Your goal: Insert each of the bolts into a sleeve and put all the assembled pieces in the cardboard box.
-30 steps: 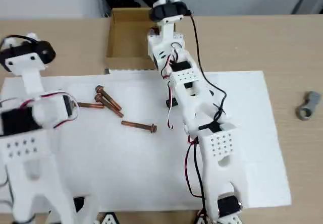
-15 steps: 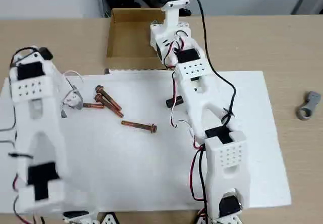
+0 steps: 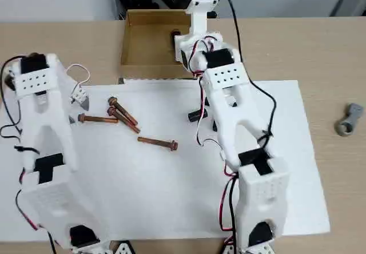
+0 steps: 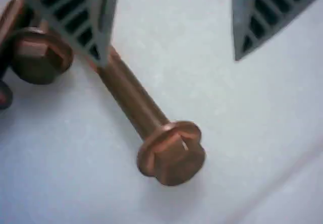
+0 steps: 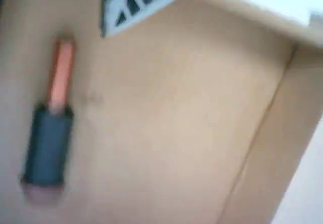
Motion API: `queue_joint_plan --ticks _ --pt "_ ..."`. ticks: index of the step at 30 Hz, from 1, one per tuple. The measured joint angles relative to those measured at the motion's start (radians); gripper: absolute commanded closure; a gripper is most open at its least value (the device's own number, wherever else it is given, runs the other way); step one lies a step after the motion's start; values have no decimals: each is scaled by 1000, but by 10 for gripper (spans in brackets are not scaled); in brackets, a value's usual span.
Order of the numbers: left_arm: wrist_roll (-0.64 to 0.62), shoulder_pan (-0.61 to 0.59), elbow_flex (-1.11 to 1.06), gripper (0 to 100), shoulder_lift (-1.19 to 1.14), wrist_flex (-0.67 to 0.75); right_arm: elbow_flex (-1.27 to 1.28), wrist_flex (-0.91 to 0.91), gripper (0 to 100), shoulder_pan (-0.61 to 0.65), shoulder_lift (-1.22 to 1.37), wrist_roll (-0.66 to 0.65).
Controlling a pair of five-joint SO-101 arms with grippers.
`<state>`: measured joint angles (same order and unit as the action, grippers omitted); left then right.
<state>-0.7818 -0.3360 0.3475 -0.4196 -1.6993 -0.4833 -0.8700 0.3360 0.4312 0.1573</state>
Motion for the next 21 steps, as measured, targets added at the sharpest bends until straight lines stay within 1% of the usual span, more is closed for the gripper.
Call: queue_joint_plan --ticks 5,10,15,21 --pt "-94 3 0 825 -9 -9 0 -181 869 -37 -132 0" --pt "-132 8 0 825 -9 -9 0 -302 869 -72 -242 0" --pt "-173 6 0 824 -9 8 0 -358 869 -87 -298 -12" --pt "-210 6 -9 824 -9 38 0 -365 869 -86 -301 -32"
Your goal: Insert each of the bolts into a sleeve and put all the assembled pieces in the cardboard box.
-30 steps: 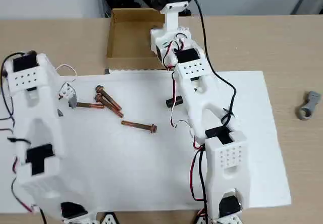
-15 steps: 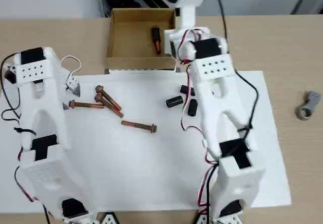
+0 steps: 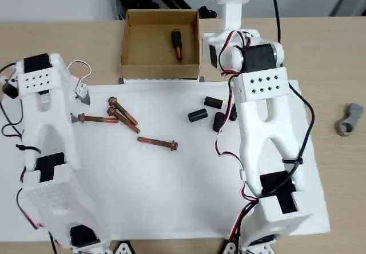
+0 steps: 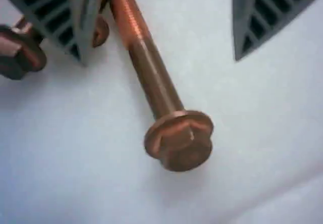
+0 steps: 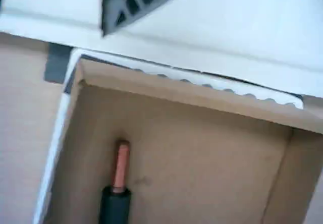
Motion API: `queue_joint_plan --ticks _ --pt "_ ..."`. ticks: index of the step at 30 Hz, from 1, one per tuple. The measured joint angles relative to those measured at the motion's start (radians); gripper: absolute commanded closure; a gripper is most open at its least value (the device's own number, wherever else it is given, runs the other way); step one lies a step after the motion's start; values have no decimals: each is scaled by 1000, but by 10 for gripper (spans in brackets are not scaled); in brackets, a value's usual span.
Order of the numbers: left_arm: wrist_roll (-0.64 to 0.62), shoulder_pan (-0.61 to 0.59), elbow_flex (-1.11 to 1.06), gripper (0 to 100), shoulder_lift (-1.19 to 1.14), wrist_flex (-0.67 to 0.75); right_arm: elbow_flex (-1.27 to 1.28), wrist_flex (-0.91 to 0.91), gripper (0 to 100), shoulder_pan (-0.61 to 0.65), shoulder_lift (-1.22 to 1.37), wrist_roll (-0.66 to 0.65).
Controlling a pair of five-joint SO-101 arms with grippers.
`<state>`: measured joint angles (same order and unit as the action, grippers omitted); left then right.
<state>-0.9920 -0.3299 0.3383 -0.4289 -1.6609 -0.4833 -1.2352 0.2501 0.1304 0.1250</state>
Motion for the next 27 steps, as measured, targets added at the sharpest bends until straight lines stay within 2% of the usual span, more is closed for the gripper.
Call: queue_joint_plan --ticks 11,22,27 --pt "-3 0 -121 825 0 103 0 0 869 3 0 0" --pt "0 6 -58 829 -222 135 -2 -23 869 3 0 0" --pt "2 9 -5 930 -245 103 -2 -48 869 3 0 0"
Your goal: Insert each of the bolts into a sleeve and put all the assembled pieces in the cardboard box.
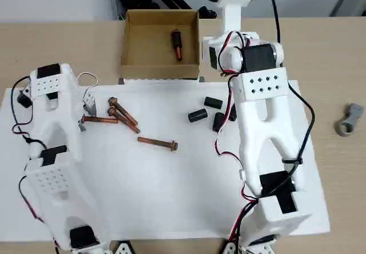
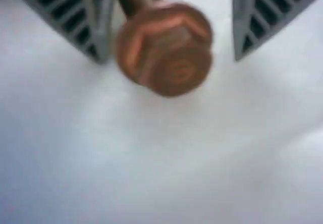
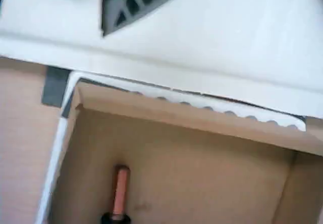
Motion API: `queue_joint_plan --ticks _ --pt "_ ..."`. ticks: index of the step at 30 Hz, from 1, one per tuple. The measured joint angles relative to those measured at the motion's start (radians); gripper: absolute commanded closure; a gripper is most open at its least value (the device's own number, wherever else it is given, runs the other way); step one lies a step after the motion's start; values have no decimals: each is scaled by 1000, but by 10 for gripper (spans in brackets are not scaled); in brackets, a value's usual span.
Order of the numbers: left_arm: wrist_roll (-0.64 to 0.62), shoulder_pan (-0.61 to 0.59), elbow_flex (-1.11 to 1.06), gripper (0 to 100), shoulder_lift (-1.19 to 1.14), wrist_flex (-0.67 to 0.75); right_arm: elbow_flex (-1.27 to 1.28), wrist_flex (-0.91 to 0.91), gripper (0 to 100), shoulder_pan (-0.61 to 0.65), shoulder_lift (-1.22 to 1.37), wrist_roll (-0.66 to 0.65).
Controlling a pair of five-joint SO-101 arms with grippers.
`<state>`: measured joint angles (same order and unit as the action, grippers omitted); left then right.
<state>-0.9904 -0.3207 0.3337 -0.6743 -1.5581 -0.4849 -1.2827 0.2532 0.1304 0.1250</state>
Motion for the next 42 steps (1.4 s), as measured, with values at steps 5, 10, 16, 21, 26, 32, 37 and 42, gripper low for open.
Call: queue_joint_plan --ticks 5,10,16,21,26,32,37,42 --pt "91 9 44 994 -3 8 0 -3 869 0 0 0" --pt "140 9 57 995 12 -12 0 -41 869 0 0 0" --pt "215 -6 38 995 118 -94 0 -146 869 0 -41 0" --pt "327 11 38 995 328 -121 0 -272 867 21 -94 114" --pt "434 80 37 995 577 -143 15 -353 867 57 -98 239" --pt "491 107 32 995 819 -147 189 -324 866 66 -77 387" --pt "497 107 -52 995 934 -149 269 -273 866 86 -9 474" --pt "508 107 -143 995 987 -149 273 -265 865 101 58 473"
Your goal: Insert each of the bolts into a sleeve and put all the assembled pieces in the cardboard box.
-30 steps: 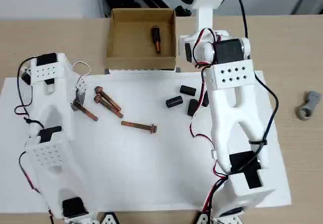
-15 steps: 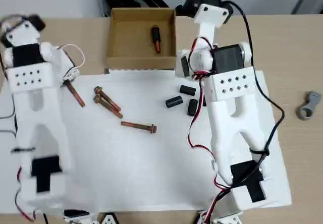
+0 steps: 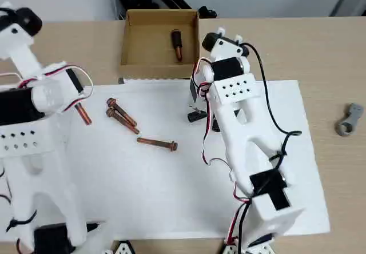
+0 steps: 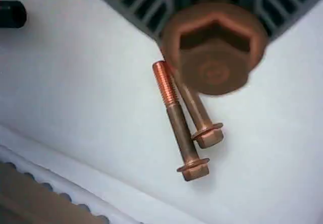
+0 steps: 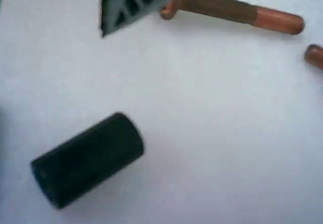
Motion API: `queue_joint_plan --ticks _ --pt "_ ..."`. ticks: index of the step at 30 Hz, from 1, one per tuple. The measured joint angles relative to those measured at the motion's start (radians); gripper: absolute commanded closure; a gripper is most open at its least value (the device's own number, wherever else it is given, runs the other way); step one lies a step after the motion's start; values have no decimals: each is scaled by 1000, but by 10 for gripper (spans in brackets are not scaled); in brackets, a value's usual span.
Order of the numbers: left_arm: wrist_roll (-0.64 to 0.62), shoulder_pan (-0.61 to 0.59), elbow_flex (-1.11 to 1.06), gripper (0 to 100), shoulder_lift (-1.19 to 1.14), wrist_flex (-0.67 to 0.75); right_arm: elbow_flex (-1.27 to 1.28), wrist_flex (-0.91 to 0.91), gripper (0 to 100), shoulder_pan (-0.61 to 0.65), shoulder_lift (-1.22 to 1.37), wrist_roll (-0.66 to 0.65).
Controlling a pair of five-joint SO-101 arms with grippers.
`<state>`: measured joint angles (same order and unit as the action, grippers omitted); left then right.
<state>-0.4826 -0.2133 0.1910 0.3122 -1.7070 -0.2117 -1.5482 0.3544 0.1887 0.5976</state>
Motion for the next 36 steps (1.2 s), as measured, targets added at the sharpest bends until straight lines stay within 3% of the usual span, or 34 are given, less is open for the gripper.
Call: queue_joint_plan --ticks 25,36 --pt "74 -60 -18 995 38 -2 0 74 865 -91 110 -269" --pt "74 -60 -18 995 38 -2 2 74 867 -92 203 -282"
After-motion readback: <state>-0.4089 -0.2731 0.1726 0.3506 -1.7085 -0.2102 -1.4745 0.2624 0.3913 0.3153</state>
